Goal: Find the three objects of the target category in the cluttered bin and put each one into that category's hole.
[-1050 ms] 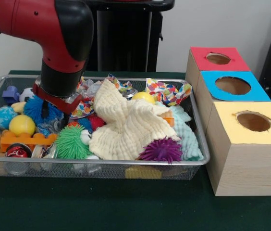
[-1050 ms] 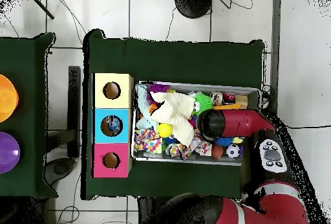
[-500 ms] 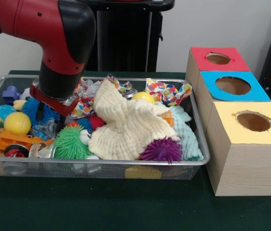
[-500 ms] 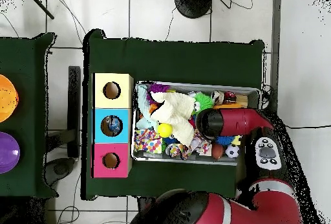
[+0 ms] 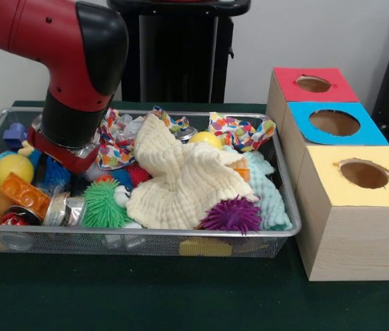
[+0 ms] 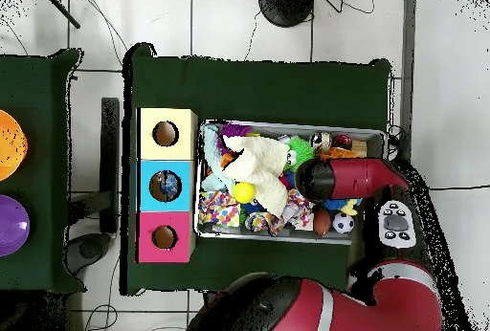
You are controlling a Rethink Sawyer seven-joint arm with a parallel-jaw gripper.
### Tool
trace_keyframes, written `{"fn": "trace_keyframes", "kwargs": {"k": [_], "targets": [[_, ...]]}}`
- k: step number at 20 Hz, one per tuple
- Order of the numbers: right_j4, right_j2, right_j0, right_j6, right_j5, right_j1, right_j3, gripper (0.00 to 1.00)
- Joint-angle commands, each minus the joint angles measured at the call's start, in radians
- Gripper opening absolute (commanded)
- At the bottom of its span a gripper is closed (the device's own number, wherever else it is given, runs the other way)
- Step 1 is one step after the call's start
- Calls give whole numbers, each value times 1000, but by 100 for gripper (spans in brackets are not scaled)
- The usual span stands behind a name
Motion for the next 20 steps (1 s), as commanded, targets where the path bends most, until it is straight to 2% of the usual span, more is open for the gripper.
{"fn": "trace_keyframes", "kwargs": {"k": [1, 3, 4, 7, 11, 13, 16, 20], "targets": [[2, 58, -4, 75, -91, 131, -50, 100], [6, 78, -15, 30, -68, 132, -46, 100], [15, 92, -23, -6, -21, 130, -44, 0], [41, 110, -30, -81, 126, 133, -67, 0], [51, 107, -16, -92, 181, 125, -76, 0], [51, 106, -13, -84, 178, 120, -74, 0], [45, 92, 2, -24, 112, 96, -59, 0], [44, 59, 38, -16, 146, 3, -21, 0]]}}
